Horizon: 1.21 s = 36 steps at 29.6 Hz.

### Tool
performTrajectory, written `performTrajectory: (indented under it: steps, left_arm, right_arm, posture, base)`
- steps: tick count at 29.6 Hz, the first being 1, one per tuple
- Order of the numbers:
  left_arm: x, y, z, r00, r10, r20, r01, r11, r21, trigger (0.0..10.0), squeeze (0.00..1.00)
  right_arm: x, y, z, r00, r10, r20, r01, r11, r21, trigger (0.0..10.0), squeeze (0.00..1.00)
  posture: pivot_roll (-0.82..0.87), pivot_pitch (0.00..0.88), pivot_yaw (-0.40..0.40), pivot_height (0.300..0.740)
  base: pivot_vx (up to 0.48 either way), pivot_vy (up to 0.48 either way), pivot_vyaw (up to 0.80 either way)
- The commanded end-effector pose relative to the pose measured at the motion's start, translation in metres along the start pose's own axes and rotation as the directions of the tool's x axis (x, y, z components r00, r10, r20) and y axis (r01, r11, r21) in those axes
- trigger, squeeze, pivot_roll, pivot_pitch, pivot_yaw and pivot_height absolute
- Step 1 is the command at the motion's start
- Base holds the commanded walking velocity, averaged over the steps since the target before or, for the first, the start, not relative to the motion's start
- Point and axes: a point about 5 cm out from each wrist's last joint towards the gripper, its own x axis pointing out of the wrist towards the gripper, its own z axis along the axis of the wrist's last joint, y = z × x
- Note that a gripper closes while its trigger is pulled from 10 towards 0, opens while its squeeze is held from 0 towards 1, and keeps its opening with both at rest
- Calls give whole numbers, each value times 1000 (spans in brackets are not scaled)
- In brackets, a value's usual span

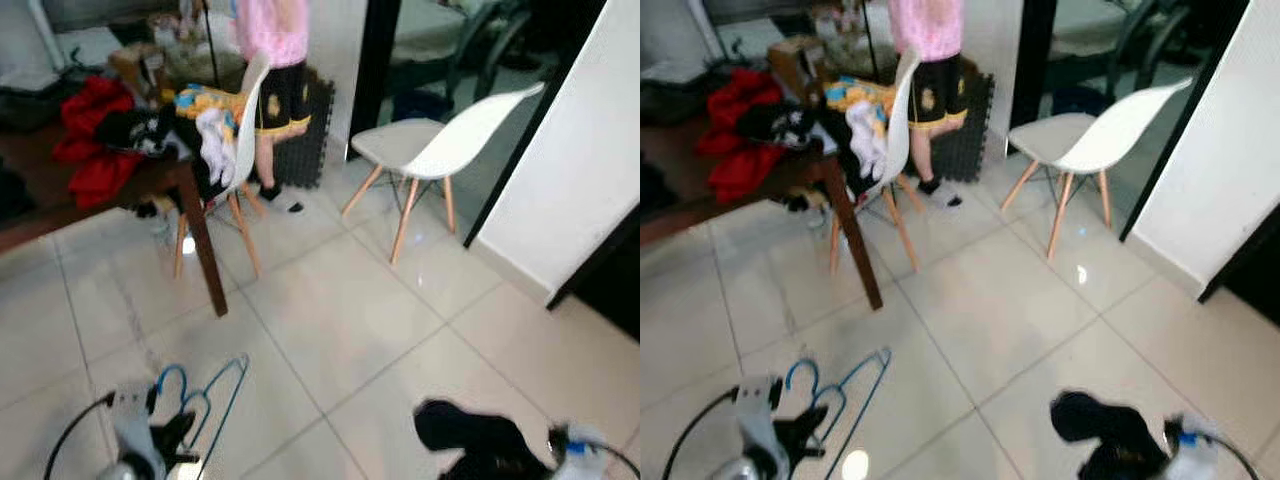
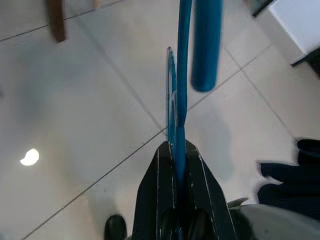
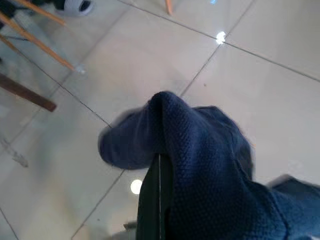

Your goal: Hang hanger

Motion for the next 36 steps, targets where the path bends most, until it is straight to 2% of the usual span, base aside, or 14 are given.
performTrajectory:
  steps: [1, 11, 15, 18, 20, 22, 24, 26, 27, 30, 32, 33, 34, 36]
  left_arm:
    - [-5, 4, -7, 999, 15, -30, -14, 1000, 8, 10000, 0]
    - [-3, 2, -8, 1000, 5, -26, -5, 1000, 14, 10000, 0]
    - [-2, 1, -6, 1000, 3, -13, -3, 1000, 16, 10000, 0]
    - [-1, 1, -1, 1000, 7, 5, -8, 999, 31, 10000, 0]
    - [1, 3, 12, 999, 16, 51, -19, 999, 49, 10000, 0]
    - [1, 3, 12, 999, 16, 51, -19, 999, 49, 10000, 0]
    - [5, 0, 35, 994, -2, 113, -8, 996, 89, 10000, 0]
    - [10, -10, 62, 982, -34, 188, 9, 992, 128, 10000, 0]
    - [10, -10, 62, 982, -34, 188, 9, 992, 128, 10000, 0]
    - [13, -19, 79, 970, -54, 236, 20, 990, 142, 10000, 0]
    - [16, -29, 94, 956, -78, 282, 33, 987, 160, 10000, 0]
    - [16, -29, 94, 956, -78, 282, 33, 987, 160, 10000, 0]
    - [19, -42, 111, 937, -106, 332, 46, 982, 184, 10000, 0]
    - [19, -42, 111, 937, -106, 332, 46, 982, 184, 10000, 0]
  right_arm:
    - [-2, -2, -1, 1000, -5, 1, 5, 1000, 3, 10000, 0]
    - [-1, -2, -1, 1000, -12, -1, 12, 1000, 2, 10000, 0]
    - [6, -2, 6, 1000, -27, 12, 27, 1000, -15, 10000, 0]
    - [14, 1, 21, 999, -14, 47, 17, 998, -53, 10000, 0]
    - [24, 9, 51, 991, 33, 128, -22, 996, -90, 10000, 0]
    - [24, 9, 51, 991, 33, 128, -22, 996, -90, 10000, 0]
    - [32, 20, 84, 974, 98, 204, -71, 988, -136, 10000, 0]
    - [38, 37, 109, 951, 175, 254, -128, 973, -192, 10000, 0]
    - [38, 37, 109, 951, 175, 254, -128, 973, -192, 10000, 0]
    - [39, 51, 119, 935, 227, 273, -166, 959, -229, 10000, 0]
    - [39, 66, 128, 917, 273, 290, -200, 945, -259, 10000, 0]
    - [39, 66, 128, 917, 273, 290, -200, 945, -259, 10000, 0]
    - [37, 81, 139, 892, 320, 318, -231, 929, -288, 10000, 0]
    - [37, 81, 139, 892, 320, 318, -231, 929, -288, 10000, 0]
  posture:
    - [12, 142, -28, 740]
    - [13, 127, -32, 740]
    - [15, 123, -30, 740]
    - [17, 122, -34, 740]
    - [17, 122, -34, 740]
    - [17, 122, -34, 740]
    - [17, 119, -41, 740]
    - [22, 116, -46, 740]
    - [22, 116, -46, 740]
    - [23, 115, -46, 740]
    - [25, 115, -48, 740]
    - [25, 115, -48, 740]
    - [24, 116, -48, 740]
    - [24, 116, -48, 740]
  base:
    - [292, 0, 0]
    - [297, 0, 0]
    - [337, 0, 0]
    - [349, 0, 0]
    - [358, 0, 0]
    - [356, 0, 0]
    - [356, 0, 0]
    - [388, 0, 0]
    - [398, 0, 0]
    - [401, 0, 0]
    - [426, 0, 0]
    - [428, 0, 0]
    - [442, 0, 0]
    - [442, 0, 0]
